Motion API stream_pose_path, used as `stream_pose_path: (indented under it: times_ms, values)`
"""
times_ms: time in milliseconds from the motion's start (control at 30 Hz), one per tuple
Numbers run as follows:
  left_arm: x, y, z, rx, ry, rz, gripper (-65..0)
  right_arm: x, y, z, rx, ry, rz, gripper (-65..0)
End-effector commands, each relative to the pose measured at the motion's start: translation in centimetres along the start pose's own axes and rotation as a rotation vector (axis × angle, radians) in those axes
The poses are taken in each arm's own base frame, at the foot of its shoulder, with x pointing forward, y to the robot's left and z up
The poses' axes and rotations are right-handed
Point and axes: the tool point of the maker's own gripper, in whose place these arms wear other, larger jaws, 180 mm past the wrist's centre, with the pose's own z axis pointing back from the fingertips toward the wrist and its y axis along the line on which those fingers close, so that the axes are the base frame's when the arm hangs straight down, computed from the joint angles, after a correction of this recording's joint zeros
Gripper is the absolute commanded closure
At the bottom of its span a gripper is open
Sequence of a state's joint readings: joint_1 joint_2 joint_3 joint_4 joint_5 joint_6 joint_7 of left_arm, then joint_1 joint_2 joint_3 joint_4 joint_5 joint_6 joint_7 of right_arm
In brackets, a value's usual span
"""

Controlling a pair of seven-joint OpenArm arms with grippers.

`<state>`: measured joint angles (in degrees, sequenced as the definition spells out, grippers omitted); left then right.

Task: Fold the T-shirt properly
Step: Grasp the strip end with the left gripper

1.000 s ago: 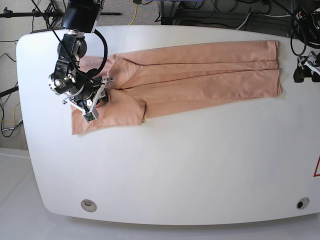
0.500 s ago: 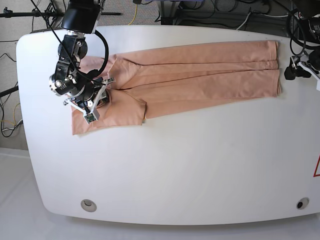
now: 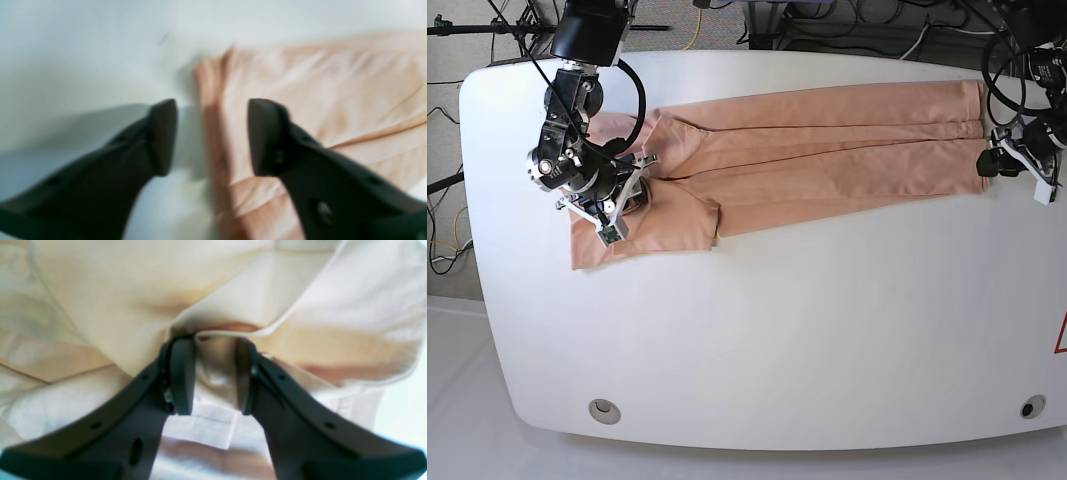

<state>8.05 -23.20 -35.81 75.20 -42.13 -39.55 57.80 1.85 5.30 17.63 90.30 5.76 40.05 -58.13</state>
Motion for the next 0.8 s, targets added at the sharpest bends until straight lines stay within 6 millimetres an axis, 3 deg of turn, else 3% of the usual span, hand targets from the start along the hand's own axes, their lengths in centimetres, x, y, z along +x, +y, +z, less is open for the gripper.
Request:
stream_pose_path:
  times_ms: [0, 267, 767]
  values:
    - [1.7, -0.1, 0.8, 0.003, -0.044, -0.036, -37.6, 1.4, -0.5, 0.6, -0.014, -0.044, 0.011, -20.2]
    - [1.0, -0.4, 1.4, 0.021, -0.054, -0.047, -41.7, 1.0, -0.4, 0.4, -0.012, -0.026, 0.013, -20.4]
    - [-1.6, -1.8, -0.1, -0.033, 0.023, -0.041, -43.7, 1.1, -0.4, 0.4, -0.011, -0.029, 0.012, -20.6]
